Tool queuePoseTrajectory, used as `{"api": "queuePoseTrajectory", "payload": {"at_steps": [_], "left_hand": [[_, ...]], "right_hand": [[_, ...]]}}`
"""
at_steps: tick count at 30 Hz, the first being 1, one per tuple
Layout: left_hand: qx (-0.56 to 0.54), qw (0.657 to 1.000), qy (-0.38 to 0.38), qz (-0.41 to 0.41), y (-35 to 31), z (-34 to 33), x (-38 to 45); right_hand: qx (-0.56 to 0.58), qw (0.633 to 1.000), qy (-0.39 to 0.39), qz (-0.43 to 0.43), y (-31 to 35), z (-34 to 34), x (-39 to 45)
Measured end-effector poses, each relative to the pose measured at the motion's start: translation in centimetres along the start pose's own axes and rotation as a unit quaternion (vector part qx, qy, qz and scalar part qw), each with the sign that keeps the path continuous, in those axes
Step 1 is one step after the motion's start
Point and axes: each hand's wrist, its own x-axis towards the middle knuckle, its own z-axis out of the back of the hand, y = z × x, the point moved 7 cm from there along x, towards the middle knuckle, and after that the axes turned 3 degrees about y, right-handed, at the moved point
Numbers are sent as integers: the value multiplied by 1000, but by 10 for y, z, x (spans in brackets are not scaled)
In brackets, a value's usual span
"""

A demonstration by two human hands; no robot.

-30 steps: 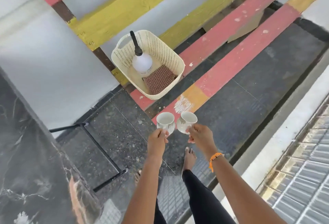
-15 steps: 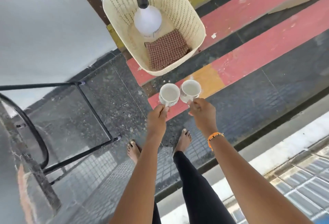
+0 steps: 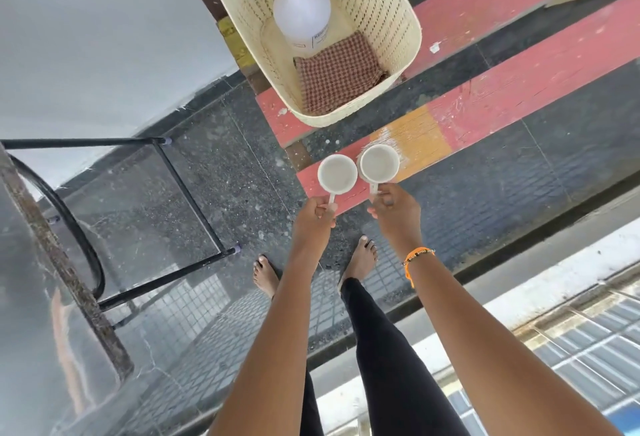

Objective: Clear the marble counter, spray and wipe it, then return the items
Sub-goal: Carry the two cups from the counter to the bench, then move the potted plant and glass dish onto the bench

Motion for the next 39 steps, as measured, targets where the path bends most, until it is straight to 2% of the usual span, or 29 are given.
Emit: {"api": "queuePoseTrajectory", "payload": {"at_steps": [4, 7, 13, 19, 26, 29, 33, 36, 39], "left_hand": [[-39, 999, -23, 21, -3, 7, -19], [-88, 995, -37, 32, -7, 12, -36], [-214, 975, -62, 3, -31, 49, -87], [-343, 926, -137, -83, -57, 140, -143], [-377, 885, -220, -161, -73, 266, -182], [-390, 867, -264, -164, -66, 326, -184], [-421, 840, -309, -148, -52, 401, -169], [-460, 822, -317, -115, -46, 453, -141], [-522, 801, -286, -67, -51, 496, -107]], "right_hand": [[56, 998, -20, -36, -5, 9, -26], [93, 994, 6, -60, 2, 7, -41], [115, 990, 80, 15, 73, -12, -76], [114, 975, 153, 115, 164, -59, -118], [75, 939, 256, 216, 271, -146, -168], [31, 925, 294, 239, 310, -189, -180], [-5, 914, 305, 268, 358, -244, -179], [-47, 907, 287, 304, 392, -281, -172], [-101, 898, 246, 351, 426, -312, -160]]}}
